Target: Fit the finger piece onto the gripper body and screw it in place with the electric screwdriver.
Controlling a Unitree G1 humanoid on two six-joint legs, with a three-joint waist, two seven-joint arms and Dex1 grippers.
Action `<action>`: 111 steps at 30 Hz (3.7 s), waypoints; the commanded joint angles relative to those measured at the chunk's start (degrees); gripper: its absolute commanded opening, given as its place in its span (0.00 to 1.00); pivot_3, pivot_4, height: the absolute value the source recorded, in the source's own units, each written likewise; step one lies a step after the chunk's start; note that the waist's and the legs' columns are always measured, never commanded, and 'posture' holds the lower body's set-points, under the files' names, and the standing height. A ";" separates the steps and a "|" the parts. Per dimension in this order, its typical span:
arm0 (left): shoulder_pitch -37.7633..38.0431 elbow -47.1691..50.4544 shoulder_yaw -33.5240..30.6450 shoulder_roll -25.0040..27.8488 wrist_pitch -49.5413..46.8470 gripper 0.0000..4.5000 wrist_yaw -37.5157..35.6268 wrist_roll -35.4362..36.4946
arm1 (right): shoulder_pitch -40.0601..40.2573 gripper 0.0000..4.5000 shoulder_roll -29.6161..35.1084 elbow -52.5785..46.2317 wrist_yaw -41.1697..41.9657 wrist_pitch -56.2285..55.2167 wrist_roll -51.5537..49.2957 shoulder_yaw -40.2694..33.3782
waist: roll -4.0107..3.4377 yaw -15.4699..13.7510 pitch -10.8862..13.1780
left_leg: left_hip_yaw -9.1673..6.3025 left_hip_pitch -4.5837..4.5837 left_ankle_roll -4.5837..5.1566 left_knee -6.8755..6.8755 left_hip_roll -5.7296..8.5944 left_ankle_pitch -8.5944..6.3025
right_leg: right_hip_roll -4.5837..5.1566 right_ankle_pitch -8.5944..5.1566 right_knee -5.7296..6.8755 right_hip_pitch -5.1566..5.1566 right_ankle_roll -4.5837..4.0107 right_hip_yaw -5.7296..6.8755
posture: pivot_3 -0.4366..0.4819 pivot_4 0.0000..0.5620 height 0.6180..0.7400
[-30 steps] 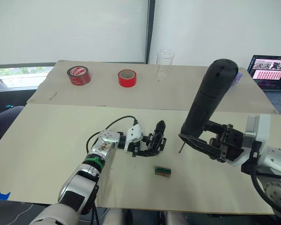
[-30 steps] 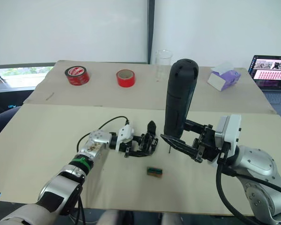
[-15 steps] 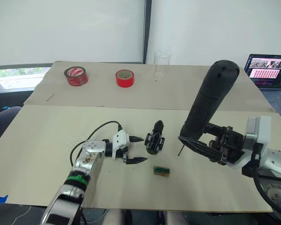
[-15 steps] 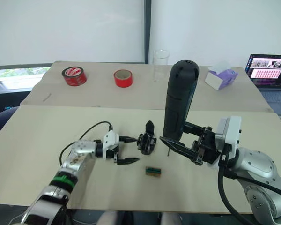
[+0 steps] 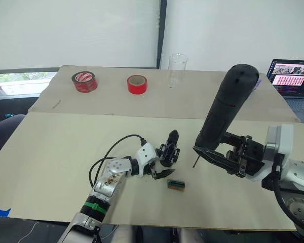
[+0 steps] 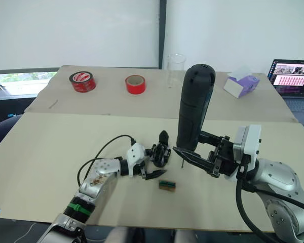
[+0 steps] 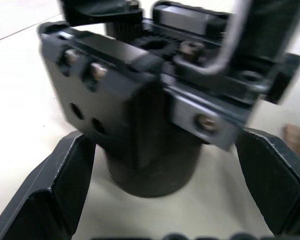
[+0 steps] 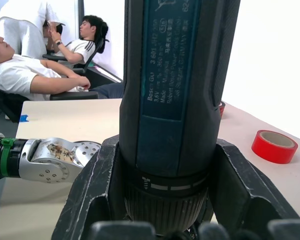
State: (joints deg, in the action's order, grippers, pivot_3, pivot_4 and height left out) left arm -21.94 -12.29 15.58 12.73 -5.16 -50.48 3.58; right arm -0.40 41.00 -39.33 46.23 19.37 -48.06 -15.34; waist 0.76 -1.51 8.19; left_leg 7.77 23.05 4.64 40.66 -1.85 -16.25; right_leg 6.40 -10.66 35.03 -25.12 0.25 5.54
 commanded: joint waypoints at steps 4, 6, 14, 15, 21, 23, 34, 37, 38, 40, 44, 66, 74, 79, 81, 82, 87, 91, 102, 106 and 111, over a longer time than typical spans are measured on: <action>-1.50 -2.21 0.05 -0.09 -1.16 0.94 0.70 0.32 | -1.03 0.42 0.62 -2.29 -0.40 -0.75 -1.28 -2.51 | 0.00 -0.03 0.00 | 0.00 0.00 0.01 0.00 0.01 -0.01 | 0.02 0.01 0.00 0.00 -0.02 0.00 | 0.48 0.27 1.00; -1.69 -3.01 0.27 0.11 -1.08 0.82 0.17 0.32 | -1.04 0.42 0.60 -2.39 -0.59 -0.77 -1.18 -2.49 | 0.00 -0.05 0.00 | 0.00 -0.01 0.01 0.00 0.01 -0.01 | 0.02 0.02 0.00 0.01 -0.03 0.00 | 0.48 0.27 1.00; -6.74 -12.33 0.38 1.23 5.63 0.51 -9.58 2.76 | -0.49 0.42 0.84 -2.44 0.03 -0.81 -1.25 -2.56 | -0.01 -0.14 -0.01 | 0.02 -0.04 0.01 0.02 0.01 -0.01 | 0.02 0.00 0.00 0.03 -0.01 0.01 | 0.48 0.27 1.00; -8.19 -14.60 0.26 1.29 6.38 0.51 -11.00 2.87 | -0.45 0.42 0.87 -2.34 0.19 -0.85 -1.23 -2.54 | -0.01 -0.19 -0.01 | 0.02 -0.04 0.01 0.02 0.01 -0.01 | 0.02 0.00 -0.01 0.03 -0.01 0.01 | 0.48 0.27 1.00; -13.71 -24.26 0.82 1.69 12.07 0.51 -14.26 0.66 | -0.35 0.42 0.86 -2.04 0.74 -1.10 -0.95 -2.57 | -0.01 -0.45 0.00 | 0.02 0.01 0.03 0.09 0.01 -0.02 | 0.02 -0.01 -0.01 0.03 0.02 0.03 | 0.48 0.27 1.00; -13.79 -24.83 0.35 1.48 13.22 0.51 -14.10 1.01 | -0.27 0.42 0.83 -2.06 0.86 -1.13 -0.88 -2.67 | -0.01 -0.46 0.00 | 0.02 0.01 0.03 0.09 0.01 -0.02 | 0.02 0.01 -0.01 0.02 -0.01 0.03 | 0.48 0.27 1.00; -3.82 -8.89 -1.73 2.42 4.95 0.99 -9.08 3.90 | -1.28 0.42 0.55 -1.69 0.61 -1.02 -0.68 -2.12 | -0.01 0.30 -0.01 | 0.01 -0.01 0.04 0.07 -0.02 -0.03 | 0.01 0.04 0.00 0.01 -0.05 0.02 | 0.48 0.27 1.00; -0.16 -2.62 -1.29 1.91 1.41 0.99 -6.00 3.47 | -1.90 0.42 0.49 -1.13 0.72 -1.00 -0.55 -1.76 | -0.01 0.48 -0.01 | 0.00 -0.01 0.05 0.06 -0.02 -0.04 | 0.02 0.04 0.01 0.02 -0.05 -0.01 | 0.48 0.27 1.00; 0.52 -1.52 -0.95 1.55 0.80 0.99 -4.84 2.93 | -2.14 0.42 0.41 -0.97 0.78 -0.99 -0.45 -1.51 | -0.01 0.49 -0.01 | 0.00 -0.02 0.05 0.07 -0.02 -0.04 | 0.03 0.04 0.02 0.03 -0.04 -0.02 | 0.48 0.27 1.00; 1.08 -0.49 -0.39 0.72 0.04 0.99 -2.62 1.98 | -2.56 0.42 0.30 -0.70 0.94 -0.97 -0.35 -1.17 | -0.01 0.34 -0.01 | 0.00 -0.04 0.05 0.07 -0.02 -0.04 | 0.03 0.00 0.00 0.05 0.03 -0.02 | 0.48 0.27 1.00; 0.50 -0.95 0.02 -0.27 -0.43 0.99 -0.19 1.24 | -3.04 0.42 0.27 -0.30 1.21 -0.96 -0.20 -0.99 | -0.01 -0.20 -0.01 | -0.01 -0.03 0.07 0.08 0.02 -0.05 | 0.06 -0.03 -0.01 0.07 0.08 -0.01 | 0.48 0.27 1.00; -3.43 -6.72 2.37 -1.85 0.81 0.99 -1.50 1.00 | -4.01 0.42 0.14 -0.42 0.29 -0.70 0.31 -0.82 | -0.01 -0.96 -0.01 | -0.01 -0.01 0.09 0.10 0.04 -0.06 | 0.09 -0.01 -0.03 0.08 0.05 0.00 | 0.48 0.27 1.00; -3.69 -8.10 3.23 -2.09 1.79 0.60 -2.31 0.18 | -3.86 0.42 0.09 -0.29 0.34 -0.92 0.31 -1.02 | -0.01 -1.06 -0.01 | -0.01 -0.02 0.11 0.10 0.05 -0.07 | 0.11 -0.01 -0.04 0.09 0.05 0.01 | 0.48 0.27 1.00; -3.68 -8.13 3.23 -2.35 2.72 0.51 -2.29 0.01 | -3.98 0.42 0.35 -0.35 0.50 -0.81 -0.22 -1.51 | -0.01 -1.14 -0.01 | -0.02 -0.01 0.11 0.10 0.05 -0.07 | 0.12 -0.01 -0.04 0.09 0.05 0.01 | 0.48 0.27 1.00; -3.51 -7.66 3.25 -2.14 2.77 0.51 -2.50 0.06 | -4.99 0.42 0.74 -0.62 0.07 -0.26 -1.19 -1.84 | -0.01 -1.12 -0.01 | -0.02 -0.01 0.11 0.11 0.05 -0.07 | 0.12 -0.01 -0.04 0.09 0.05 0.01 | 0.48 0.27 1.00; -3.38 -7.34 3.22 -1.98 2.63 0.51 -2.58 0.11 | -6.08 0.42 1.28 -0.80 -0.36 0.56 -2.32 -2.05 | -0.02 -1.10 -0.01 | -0.02 -0.01 0.11 0.10 0.05 -0.07 | 0.12 -0.01 -0.04 0.09 0.05 0.01 | 0.48 0.27 1.00; -3.03 -6.70 3.25 -1.30 1.99 0.51 -2.62 -0.02 | -13.89 0.42 2.72 -0.58 -4.08 5.15 -7.72 -1.10 | -0.02 -0.99 -0.01 | -0.03 -0.01 0.11 0.10 0.03 -0.07 | 0.12 0.01 -0.04 0.07 0.01 0.03 | 0.48 0.27 1.00; -2.87 -6.43 3.43 -1.09 1.66 0.51 -2.72 0.09 | -20.33 0.42 2.39 0.52 -7.43 8.61 -10.76 0.47 | -0.02 -0.97 -0.01 | -0.05 0.04 0.12 0.10 0.04 -0.07 | 0.12 0.05 -0.04 0.05 -0.05 0.04 | 0.48 0.27 1.00; -2.53 -6.26 3.57 -0.38 1.28 0.51 -3.14 0.25 | -31.41 0.42 -2.70 4.60 -10.76 11.96 -9.88 7.25 | -0.04 -0.75 -0.02 | -0.04 0.09 0.13 0.11 0.03 -0.08 | 0.13 0.08 -0.04 0.01 -0.07 0.08 | 0.48 0.27 1.00; -2.50 -6.48 3.54 -0.30 1.38 0.51 -3.15 0.26 | -32.88 0.42 -4.97 5.45 -11.20 12.18 -7.19 10.32 | -0.05 -0.74 -0.03 | -0.05 0.10 0.13 0.11 0.03 -0.08 | 0.13 0.08 -0.04 0.01 -0.07 0.10 | 0.48 0.27 1.00; -2.18 -6.38 3.45 -0.12 1.42 0.51 -3.07 0.28 | -34.26 0.42 -6.84 6.42 -10.93 12.70 -4.99 12.76 | -0.05 -0.68 -0.03 | -0.03 0.11 0.13 0.11 0.04 -0.08 | 0.14 0.09 -0.04 0.00 -0.07 0.09 | 0.48 0.27 1.00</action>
State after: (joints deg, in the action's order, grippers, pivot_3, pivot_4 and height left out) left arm -25.58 -17.90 17.37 12.62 -2.78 -52.78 4.60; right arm -32.16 34.72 -31.72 35.77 32.66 -53.28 -1.82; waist 0.71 -2.19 8.16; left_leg 7.75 23.15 4.77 40.77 -1.82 -16.33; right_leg 6.53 -10.57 35.00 -25.13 0.17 5.63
